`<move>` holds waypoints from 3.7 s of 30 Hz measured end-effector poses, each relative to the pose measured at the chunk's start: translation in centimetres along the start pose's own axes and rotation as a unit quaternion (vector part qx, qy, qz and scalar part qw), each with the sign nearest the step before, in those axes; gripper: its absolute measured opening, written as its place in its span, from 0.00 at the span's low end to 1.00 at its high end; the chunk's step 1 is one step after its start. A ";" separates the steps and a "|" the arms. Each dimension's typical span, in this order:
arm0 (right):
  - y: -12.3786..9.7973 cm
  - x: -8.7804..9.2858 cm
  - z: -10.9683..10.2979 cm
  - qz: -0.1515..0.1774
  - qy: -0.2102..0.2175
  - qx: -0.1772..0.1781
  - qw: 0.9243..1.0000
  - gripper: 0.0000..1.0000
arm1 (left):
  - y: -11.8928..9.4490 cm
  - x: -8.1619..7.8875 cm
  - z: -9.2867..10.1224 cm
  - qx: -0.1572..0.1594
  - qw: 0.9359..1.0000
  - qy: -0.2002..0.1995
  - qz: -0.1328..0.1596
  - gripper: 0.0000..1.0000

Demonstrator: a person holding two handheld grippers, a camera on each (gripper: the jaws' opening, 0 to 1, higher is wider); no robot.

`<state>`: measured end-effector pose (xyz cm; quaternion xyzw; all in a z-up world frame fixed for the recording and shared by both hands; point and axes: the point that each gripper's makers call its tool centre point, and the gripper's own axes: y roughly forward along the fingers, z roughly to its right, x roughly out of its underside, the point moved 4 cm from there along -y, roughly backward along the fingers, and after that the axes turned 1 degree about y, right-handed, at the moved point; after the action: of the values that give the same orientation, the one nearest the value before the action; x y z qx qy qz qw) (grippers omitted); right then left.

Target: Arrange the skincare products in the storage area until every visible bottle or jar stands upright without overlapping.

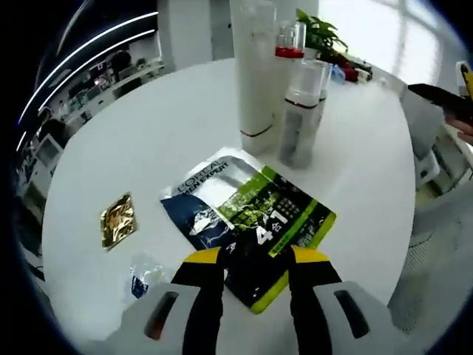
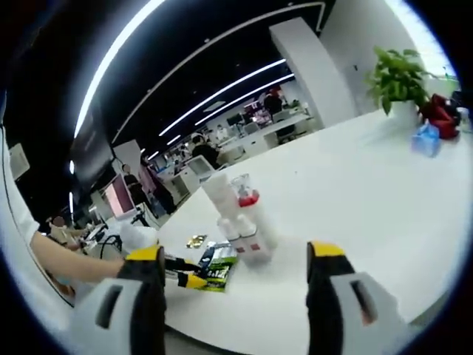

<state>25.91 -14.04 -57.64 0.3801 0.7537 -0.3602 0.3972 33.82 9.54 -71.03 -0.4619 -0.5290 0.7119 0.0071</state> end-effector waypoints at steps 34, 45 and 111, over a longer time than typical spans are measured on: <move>1.8 0.2 -0.9 -0.025 -0.023 -0.024 0.999 0.81 | -4.8 -0.8 -1.7 -0.004 0.997 -0.063 0.048 0.55; 2.9 -0.1 -0.7 -0.035 -0.030 -0.030 0.998 0.83 | -8.7 0.3 -3.7 -0.025 0.991 -0.111 0.076 0.68; 2.0 1.1 1.0 -0.055 -0.032 0.000 0.998 0.92 | -8.8 4.0 -8.0 -0.011 0.998 -0.042 -0.038 0.91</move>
<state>27.48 -13.65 -59.50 0.3262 0.7605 -0.3934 0.4006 32.63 21.39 -67.02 -0.4111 -0.5537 0.7241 0.0070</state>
